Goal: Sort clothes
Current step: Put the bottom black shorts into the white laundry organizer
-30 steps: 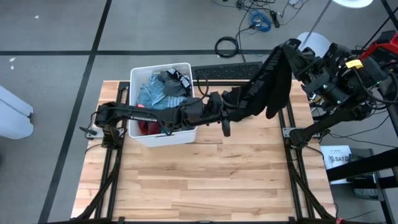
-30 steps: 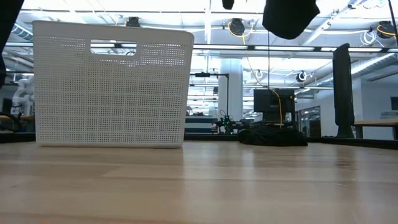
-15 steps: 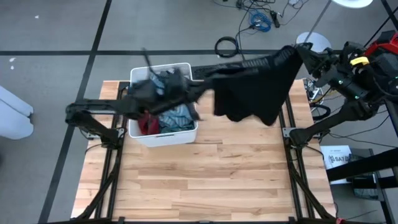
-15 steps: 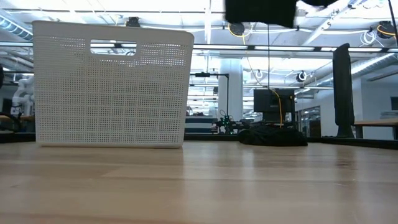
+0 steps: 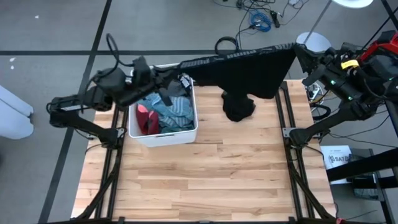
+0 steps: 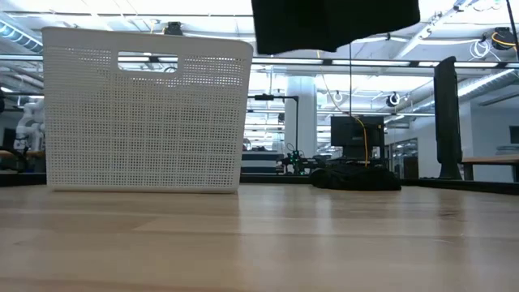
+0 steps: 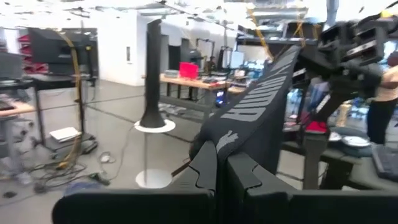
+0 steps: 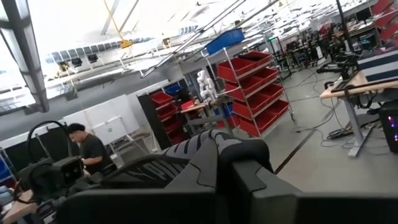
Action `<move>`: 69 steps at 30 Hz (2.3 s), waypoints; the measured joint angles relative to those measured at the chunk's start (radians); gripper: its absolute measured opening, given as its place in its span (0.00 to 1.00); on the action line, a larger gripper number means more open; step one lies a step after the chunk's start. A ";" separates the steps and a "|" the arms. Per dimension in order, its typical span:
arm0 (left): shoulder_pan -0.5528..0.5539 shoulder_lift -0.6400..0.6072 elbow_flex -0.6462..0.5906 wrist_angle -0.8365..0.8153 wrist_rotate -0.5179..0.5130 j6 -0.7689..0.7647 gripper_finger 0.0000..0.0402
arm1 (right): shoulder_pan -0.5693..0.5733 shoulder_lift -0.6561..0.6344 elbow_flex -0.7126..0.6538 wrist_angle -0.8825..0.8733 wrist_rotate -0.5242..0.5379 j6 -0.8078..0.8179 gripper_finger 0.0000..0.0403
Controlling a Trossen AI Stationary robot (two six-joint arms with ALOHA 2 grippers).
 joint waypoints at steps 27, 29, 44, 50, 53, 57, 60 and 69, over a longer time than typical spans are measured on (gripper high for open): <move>0.071 0.331 0.000 -0.098 0.515 -0.246 0.01 | 0.119 -0.171 -0.381 -0.668 0.016 0.989 0.00; 0.069 0.349 0.000 -0.106 0.543 -0.263 0.01 | 0.161 -0.191 -0.461 -0.597 -0.038 1.007 0.00; -0.344 0.521 -0.078 -0.382 0.441 -0.661 0.01 | 0.712 -0.019 -1.139 0.344 0.005 1.527 0.00; -0.414 0.558 -0.079 -0.461 0.403 -0.860 0.01 | 0.756 0.043 -1.124 0.273 0.024 1.776 0.00; -0.394 0.582 -0.079 -0.539 0.386 -0.883 0.01 | 0.719 0.042 -1.124 0.032 -0.010 1.975 0.00; -0.358 0.616 -0.079 -0.598 0.379 -0.843 0.01 | 0.661 0.032 -1.126 -0.207 -0.092 2.082 0.00; -0.334 0.637 -0.079 -0.600 0.385 -0.824 0.01 | 0.589 0.024 -1.125 -0.249 -0.096 2.078 0.00; -0.275 0.676 -0.079 -0.589 0.465 -0.772 0.15 | 0.410 0.025 -1.125 -0.440 -0.266 2.052 0.00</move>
